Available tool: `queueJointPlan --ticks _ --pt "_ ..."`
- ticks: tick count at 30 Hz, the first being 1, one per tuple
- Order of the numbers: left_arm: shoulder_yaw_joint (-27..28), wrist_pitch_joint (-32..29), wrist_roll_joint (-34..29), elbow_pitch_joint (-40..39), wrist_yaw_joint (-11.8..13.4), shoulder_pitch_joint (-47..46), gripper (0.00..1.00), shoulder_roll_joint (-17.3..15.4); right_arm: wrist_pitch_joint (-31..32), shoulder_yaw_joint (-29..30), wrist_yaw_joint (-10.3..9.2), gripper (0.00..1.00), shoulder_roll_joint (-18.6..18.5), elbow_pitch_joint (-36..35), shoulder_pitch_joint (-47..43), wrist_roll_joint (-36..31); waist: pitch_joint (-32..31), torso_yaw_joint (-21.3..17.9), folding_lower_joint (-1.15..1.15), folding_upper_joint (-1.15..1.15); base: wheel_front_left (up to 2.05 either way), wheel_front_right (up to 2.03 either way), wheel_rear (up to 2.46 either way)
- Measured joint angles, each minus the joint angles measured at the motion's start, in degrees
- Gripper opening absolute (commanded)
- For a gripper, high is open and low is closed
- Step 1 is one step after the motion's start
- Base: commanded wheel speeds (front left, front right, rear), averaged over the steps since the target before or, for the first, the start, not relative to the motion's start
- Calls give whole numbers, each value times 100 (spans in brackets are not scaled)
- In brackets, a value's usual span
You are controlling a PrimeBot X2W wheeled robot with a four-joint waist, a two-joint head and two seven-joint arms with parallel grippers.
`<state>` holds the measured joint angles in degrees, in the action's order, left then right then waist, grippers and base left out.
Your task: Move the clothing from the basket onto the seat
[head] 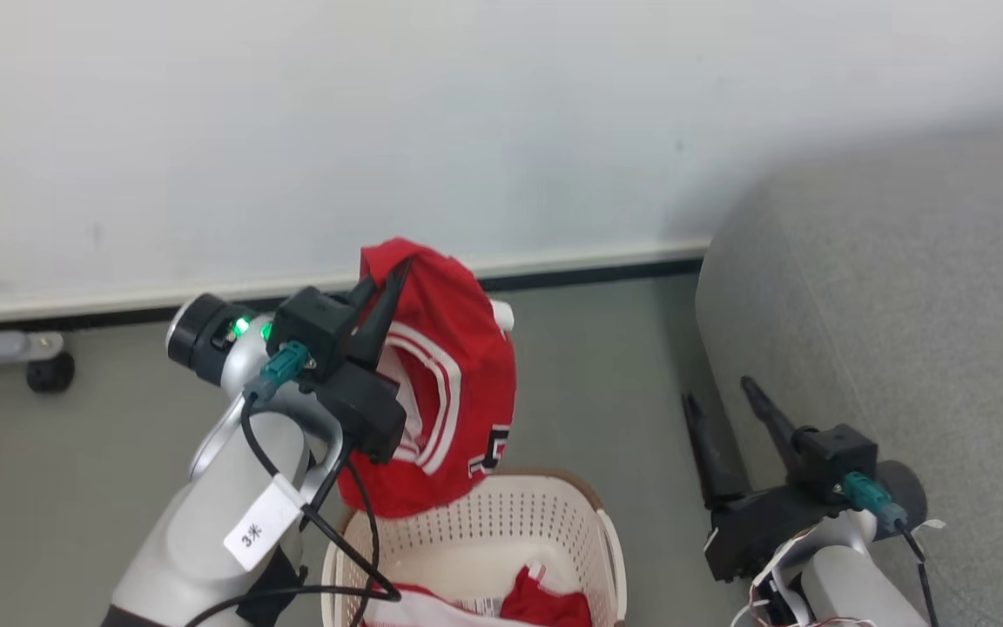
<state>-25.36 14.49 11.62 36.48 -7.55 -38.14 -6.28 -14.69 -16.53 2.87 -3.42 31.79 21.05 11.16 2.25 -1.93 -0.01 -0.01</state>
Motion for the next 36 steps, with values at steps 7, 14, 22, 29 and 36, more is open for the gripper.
queueJointPlan --ticks 7,14,22,29,36 --pt "-126 -27 164 -26 0 113 0 57 -1 -396 249 100 7 57 29 2 -453 24 0 0 0 0 0" --pt "-321 -129 247 -196 0 120 0 133 -1 -1373 377 100 14 112 294 469 -792 57 0 0 0 0 0" --pt "-533 -237 304 -399 0 130 0 180 0 -1906 419 100 10 510 658 815 -891 188 1 1 0 0 0" --pt "-622 -289 346 -602 0 166 0 174 0 -2142 421 100 4 851 873 1078 -894 297 1 1 0 0 0" --pt "-719 -356 409 -786 0 227 0 171 0 -3064 422 100 -3 946 1230 1468 -873 361 1 1 0 0 0"
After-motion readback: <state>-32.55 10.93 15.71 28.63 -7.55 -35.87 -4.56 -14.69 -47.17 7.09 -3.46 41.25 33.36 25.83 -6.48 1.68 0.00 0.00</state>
